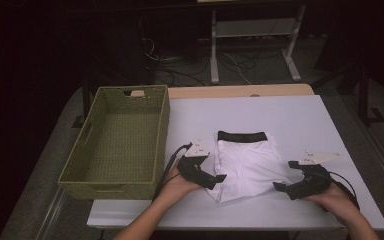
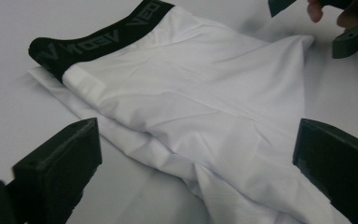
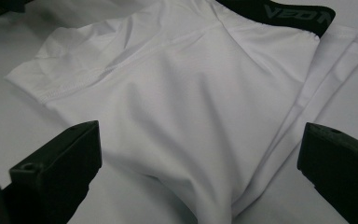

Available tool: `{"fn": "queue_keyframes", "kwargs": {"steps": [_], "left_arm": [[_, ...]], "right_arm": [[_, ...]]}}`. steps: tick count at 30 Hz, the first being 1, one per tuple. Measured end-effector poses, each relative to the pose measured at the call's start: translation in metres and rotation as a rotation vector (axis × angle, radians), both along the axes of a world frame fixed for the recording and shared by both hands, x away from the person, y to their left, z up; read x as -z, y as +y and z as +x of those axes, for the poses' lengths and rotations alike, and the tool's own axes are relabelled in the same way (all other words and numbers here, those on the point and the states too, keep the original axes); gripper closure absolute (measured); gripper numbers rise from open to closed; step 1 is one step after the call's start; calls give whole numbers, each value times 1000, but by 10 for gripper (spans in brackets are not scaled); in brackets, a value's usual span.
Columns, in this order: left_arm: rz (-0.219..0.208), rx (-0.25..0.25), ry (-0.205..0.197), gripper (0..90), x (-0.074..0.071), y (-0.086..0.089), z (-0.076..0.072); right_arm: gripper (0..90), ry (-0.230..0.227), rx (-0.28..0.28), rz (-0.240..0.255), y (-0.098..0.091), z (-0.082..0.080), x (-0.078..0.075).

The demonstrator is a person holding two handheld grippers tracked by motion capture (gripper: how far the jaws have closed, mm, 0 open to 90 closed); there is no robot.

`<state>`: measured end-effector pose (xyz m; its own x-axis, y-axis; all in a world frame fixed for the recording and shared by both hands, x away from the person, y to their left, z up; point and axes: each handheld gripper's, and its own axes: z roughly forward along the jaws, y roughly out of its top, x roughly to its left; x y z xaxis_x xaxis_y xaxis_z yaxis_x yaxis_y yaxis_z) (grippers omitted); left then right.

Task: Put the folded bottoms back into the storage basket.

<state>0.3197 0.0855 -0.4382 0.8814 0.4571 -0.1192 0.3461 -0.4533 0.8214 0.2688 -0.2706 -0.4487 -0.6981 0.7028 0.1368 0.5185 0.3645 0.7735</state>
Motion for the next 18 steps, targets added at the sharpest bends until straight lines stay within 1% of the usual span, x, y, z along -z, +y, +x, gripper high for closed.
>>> {"fn": "queue_keyframes", "kwargs": {"steps": [1, 2, 4, 8, 9, 11, 14, 18], "left_arm": [[5, -2, 1, 15, 1, 0, 1], [1, -4, -1, 40, 2, -1, 2], [3, -18, -1, 49, 2, -2, 5], [-6, -43, 8, 69, 2, -3, 14], [-11, -58, 11, 80, 2, -4, 18], [-15, -68, 17, 127, 2, -5, 22], [-12, -76, 16, 145, 2, -6, 26], [1, -95, 5, 159, 2, -9, 32]], "right_arm": [[0, 0, 0, 0, 0, 0, 0], [0, 2, 1, -1, 0, 0, 0], [0, 1, 1, -3, 0, 0, 1], [0, 3, 2, -2, 0, -1, 1], [0, 2, 2, -3, 0, -1, 1], [0, 2, 2, -1, 0, -1, 1], [0, 2, 3, -2, 0, -1, 0], [0, -1, -1, -1, 1, 0, 0]]}}
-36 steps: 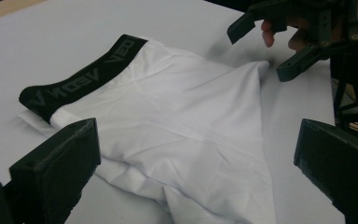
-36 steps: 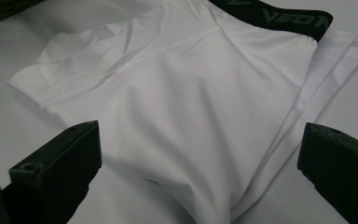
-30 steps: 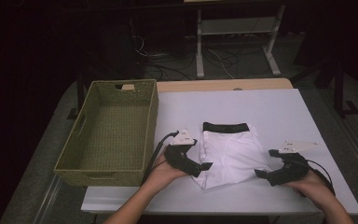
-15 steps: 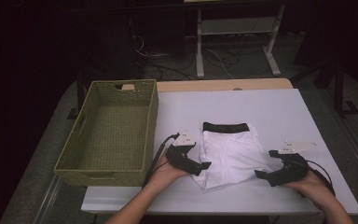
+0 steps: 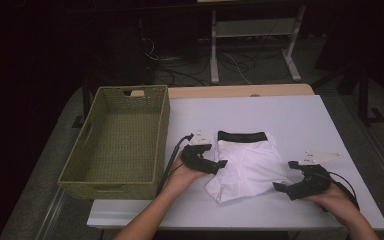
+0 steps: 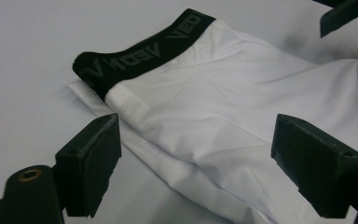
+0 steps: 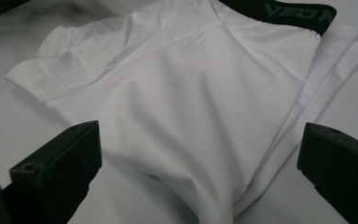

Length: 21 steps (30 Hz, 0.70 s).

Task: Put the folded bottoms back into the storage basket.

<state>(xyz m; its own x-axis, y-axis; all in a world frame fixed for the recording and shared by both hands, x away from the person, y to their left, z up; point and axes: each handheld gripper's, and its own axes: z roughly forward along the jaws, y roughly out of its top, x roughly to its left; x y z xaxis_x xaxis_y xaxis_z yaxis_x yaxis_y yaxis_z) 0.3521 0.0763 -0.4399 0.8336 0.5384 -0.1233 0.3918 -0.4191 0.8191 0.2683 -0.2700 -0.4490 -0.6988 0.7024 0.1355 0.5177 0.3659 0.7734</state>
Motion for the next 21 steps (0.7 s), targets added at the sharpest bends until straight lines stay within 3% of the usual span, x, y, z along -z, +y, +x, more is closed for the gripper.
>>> {"fn": "queue_keyframes", "kwargs": {"steps": [5, 15, 16, 21], "left_arm": [[18, -18, -7, 217, 1, -4, 11], [27, -49, -2, 249, -1, -8, 30], [27, -59, -3, 292, -3, -9, 35], [34, -69, -1, 296, -6, -11, 43]], "right_arm": [[0, -4, -3, 0, 1, 0, 0], [0, -3, -2, 3, 0, 0, 0], [0, -1, -2, 2, 0, 0, 0], [0, -2, -2, 4, 0, 0, 0]]}}
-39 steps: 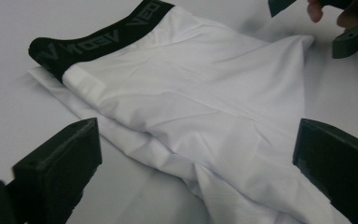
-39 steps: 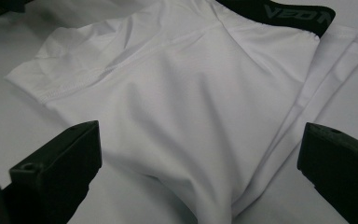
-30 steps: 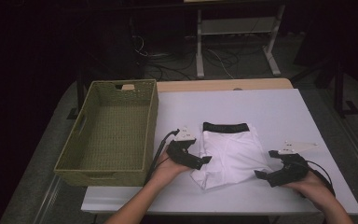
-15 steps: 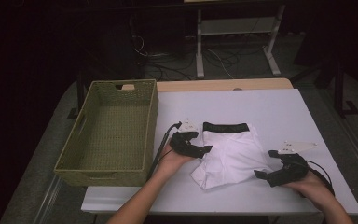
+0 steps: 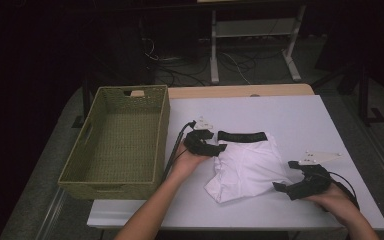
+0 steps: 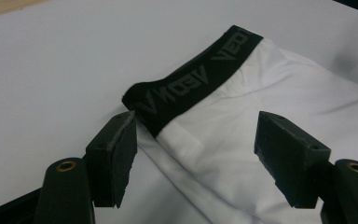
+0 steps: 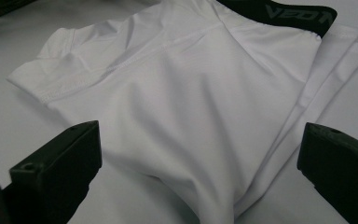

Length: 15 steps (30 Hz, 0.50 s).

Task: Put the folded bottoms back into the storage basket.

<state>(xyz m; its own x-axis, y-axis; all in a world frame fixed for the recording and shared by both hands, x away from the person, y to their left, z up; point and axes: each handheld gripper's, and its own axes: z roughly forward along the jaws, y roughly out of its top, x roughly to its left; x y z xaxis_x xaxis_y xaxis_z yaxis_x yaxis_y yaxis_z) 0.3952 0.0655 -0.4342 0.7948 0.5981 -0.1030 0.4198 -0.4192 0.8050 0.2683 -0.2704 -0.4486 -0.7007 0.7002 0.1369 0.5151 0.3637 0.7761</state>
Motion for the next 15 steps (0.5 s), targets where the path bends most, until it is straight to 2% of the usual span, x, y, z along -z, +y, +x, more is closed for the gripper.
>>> {"fn": "queue_keyframes", "kwargs": {"steps": [3, 6, 8, 15], "left_arm": [[-1, -9, 12, 300, -1, -1, 7], [28, -31, 17, 336, 1, -3, 16], [32, -34, 22, 341, 2, -3, 19], [24, -56, 59, 362, 12, -3, 33]], "right_arm": [[0, 1, 1, 0, 0, 0, 0], [0, 0, 3, 1, -1, 0, 0], [0, 0, 3, 1, -1, 0, 0], [0, -1, 2, -3, -2, 0, 1]]}}
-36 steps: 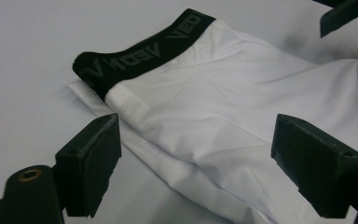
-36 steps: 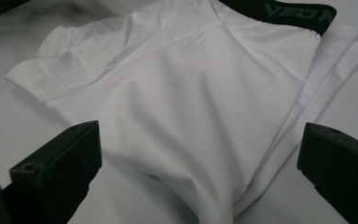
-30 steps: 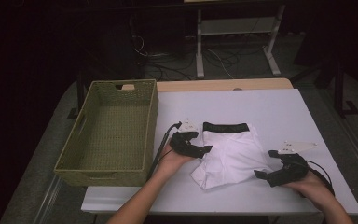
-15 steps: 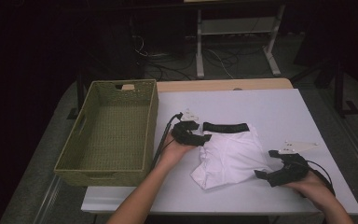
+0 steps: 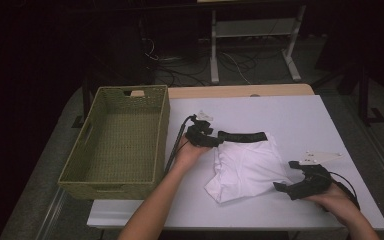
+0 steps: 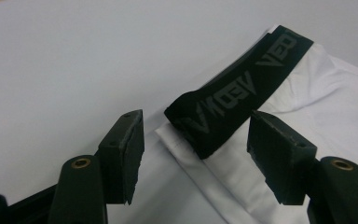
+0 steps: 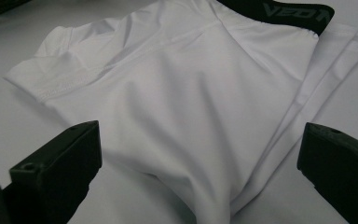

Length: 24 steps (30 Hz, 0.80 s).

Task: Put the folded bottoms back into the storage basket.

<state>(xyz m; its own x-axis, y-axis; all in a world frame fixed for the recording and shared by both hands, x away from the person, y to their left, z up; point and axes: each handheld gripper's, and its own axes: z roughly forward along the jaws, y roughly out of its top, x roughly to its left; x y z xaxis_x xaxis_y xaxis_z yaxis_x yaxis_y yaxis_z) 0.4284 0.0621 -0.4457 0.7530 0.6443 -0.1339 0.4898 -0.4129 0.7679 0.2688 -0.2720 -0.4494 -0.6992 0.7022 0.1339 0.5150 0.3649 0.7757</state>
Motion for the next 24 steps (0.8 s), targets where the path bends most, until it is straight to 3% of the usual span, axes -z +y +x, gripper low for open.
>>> {"fn": "queue_keyframes", "kwargs": {"steps": [9, 19, 24], "left_arm": [[9, -7, 23, 364, 9, 0, 6], [24, 23, 50, 376, 15, -5, 7], [33, 38, 40, 403, 16, -9, 5]], "right_arm": [[0, 3, 0, 1, 0, 0, 0], [0, 2, -1, 1, 0, 0, 0], [0, 2, -1, 2, 0, 0, 0]]}}
